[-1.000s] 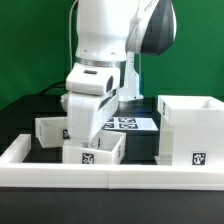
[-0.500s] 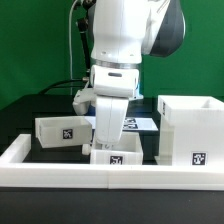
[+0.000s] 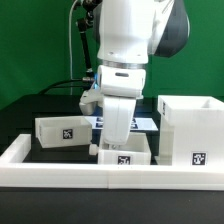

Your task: Assemble drawer

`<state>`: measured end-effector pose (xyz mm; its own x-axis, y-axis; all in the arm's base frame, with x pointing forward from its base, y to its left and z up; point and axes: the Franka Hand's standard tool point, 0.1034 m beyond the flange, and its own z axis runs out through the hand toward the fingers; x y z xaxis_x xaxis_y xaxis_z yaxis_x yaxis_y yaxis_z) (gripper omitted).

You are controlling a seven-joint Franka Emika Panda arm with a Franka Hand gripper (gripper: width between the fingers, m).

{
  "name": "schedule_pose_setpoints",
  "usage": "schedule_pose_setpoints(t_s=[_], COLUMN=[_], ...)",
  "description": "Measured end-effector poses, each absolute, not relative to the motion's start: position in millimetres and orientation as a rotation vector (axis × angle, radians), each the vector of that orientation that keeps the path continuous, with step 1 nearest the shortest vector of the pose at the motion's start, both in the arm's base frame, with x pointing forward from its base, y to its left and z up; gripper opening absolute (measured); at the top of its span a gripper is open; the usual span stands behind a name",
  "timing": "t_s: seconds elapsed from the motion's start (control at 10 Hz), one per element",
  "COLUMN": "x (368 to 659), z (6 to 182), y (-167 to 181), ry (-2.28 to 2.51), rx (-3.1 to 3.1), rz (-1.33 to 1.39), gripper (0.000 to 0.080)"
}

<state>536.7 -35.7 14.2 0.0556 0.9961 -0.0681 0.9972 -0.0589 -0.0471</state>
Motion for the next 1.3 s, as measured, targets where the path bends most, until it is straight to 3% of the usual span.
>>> schedule_pose_setpoints(t_s=[1.3], x=[544.1], z=[11.5], y=[-10.9], ry=[2.140], rx=[2.232], rz=[-0.062], gripper=[0.0041])
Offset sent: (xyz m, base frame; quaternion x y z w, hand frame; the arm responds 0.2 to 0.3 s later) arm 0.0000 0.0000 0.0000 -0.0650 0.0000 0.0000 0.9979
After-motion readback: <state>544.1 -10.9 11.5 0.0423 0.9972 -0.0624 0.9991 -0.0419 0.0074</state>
